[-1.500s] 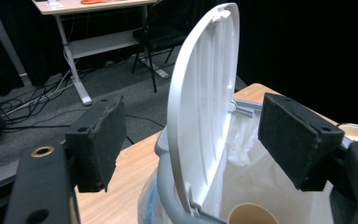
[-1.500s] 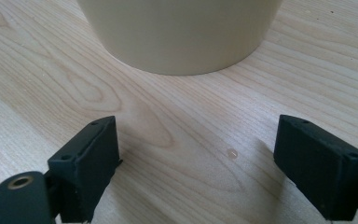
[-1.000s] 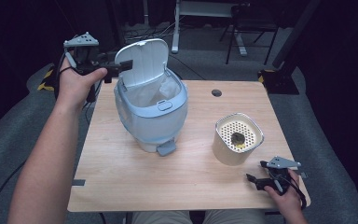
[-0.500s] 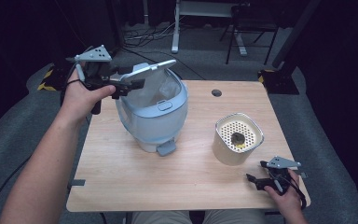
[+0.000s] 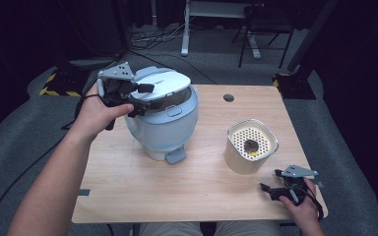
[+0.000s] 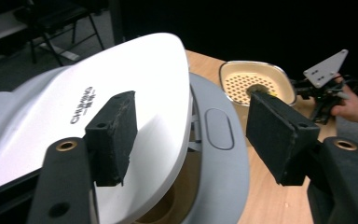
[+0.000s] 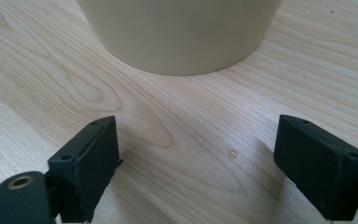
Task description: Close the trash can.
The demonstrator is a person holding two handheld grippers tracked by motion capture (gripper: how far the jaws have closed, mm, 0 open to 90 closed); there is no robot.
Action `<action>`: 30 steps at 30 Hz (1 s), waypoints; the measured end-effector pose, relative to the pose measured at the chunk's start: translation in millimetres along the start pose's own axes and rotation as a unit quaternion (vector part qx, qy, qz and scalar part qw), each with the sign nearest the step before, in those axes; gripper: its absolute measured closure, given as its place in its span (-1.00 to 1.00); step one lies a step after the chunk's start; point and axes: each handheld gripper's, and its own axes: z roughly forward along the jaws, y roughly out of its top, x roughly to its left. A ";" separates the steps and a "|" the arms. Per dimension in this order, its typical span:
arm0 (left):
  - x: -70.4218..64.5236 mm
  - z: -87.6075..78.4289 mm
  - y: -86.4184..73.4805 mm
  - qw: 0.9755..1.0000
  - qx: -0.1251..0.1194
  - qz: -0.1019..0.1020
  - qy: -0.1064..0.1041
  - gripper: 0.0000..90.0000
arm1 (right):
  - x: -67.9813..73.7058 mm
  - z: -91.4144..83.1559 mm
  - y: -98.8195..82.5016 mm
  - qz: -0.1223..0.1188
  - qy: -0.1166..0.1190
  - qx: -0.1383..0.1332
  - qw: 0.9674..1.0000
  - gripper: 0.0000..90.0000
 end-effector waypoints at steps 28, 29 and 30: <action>14.7 38.1 -8.5 0.999 0.006 -0.039 -0.003 0.15 | 0.0 0.0 0.0 0.000 0.000 0.000 1.000 -0.69; 14.6 38.7 -8.0 0.999 0.005 -0.044 0.002 0.15 | 0.0 0.0 0.0 0.000 0.000 0.000 1.000 -0.68; 14.4 38.9 -7.6 0.999 0.006 -0.045 0.005 0.15 | 0.0 0.0 0.0 0.000 0.000 0.000 1.000 -0.69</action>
